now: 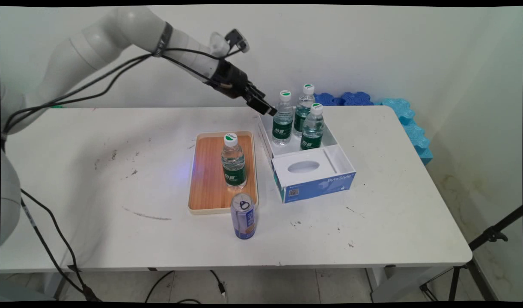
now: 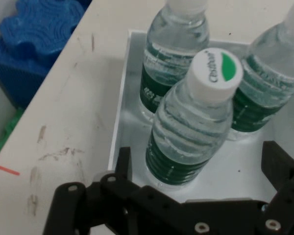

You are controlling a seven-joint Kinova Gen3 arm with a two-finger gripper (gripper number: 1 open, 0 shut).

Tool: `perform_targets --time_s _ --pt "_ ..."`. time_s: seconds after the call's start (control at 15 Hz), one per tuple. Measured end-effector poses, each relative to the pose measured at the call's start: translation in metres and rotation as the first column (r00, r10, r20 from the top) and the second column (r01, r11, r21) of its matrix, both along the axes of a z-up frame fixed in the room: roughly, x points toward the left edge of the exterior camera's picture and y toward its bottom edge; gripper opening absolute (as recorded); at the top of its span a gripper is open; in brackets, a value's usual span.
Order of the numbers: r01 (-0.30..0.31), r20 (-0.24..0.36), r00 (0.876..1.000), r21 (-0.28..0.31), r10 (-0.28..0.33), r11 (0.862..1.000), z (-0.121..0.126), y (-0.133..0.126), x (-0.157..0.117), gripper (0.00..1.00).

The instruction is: Pick up the green bottle from the white box

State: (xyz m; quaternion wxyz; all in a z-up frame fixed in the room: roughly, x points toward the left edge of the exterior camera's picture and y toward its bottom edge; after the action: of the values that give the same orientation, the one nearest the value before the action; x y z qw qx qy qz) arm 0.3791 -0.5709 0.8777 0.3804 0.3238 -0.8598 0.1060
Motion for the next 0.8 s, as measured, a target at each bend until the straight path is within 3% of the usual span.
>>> perform_targets --time_s 0.2,0.8 --pt "0.001 -0.002 1.0 0.013 -0.001 1.0 -0.018 -0.011 -0.009 1.0" --pt "0.036 -0.012 0.999 -0.024 -0.036 0.999 -0.045 -0.032 -0.03 1.0"
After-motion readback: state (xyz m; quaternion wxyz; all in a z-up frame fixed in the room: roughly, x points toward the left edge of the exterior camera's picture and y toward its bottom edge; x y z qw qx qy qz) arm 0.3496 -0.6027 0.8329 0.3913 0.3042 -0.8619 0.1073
